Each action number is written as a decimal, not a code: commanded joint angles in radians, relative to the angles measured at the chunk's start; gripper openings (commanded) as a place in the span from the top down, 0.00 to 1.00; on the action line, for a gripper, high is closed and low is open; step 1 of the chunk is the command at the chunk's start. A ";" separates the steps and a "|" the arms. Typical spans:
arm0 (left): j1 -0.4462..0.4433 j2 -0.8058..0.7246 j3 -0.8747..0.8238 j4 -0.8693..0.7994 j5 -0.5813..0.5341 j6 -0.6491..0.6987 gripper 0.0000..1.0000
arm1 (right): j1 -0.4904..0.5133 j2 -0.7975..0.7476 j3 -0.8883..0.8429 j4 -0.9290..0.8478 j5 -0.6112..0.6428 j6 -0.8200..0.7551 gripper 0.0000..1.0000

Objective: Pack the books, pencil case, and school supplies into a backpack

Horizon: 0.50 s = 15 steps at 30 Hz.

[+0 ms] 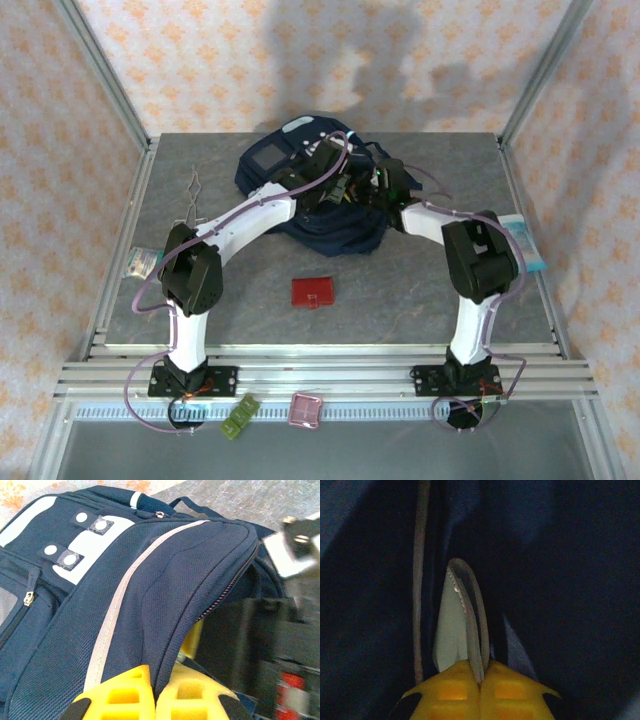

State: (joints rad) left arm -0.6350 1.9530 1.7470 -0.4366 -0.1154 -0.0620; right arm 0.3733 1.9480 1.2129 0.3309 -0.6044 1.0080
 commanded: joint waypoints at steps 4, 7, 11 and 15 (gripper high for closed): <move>-0.020 -0.069 0.007 0.109 0.057 -0.039 1.00 | 0.056 0.102 0.164 -0.058 -0.047 -0.004 0.85; -0.020 -0.076 -0.001 0.104 0.043 -0.035 1.00 | 0.054 0.067 0.143 -0.149 0.004 -0.057 0.68; -0.019 -0.077 -0.010 0.102 0.027 -0.030 1.00 | 0.033 -0.021 0.074 -0.250 0.071 -0.136 0.57; -0.019 -0.077 -0.019 0.105 0.019 -0.035 1.00 | 0.008 -0.113 0.008 -0.328 0.130 -0.219 0.56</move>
State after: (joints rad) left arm -0.6361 1.9526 1.7256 -0.4267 -0.1112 -0.0822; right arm 0.3973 1.9118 1.2572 0.1345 -0.5434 0.8860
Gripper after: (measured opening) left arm 0.058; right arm 0.437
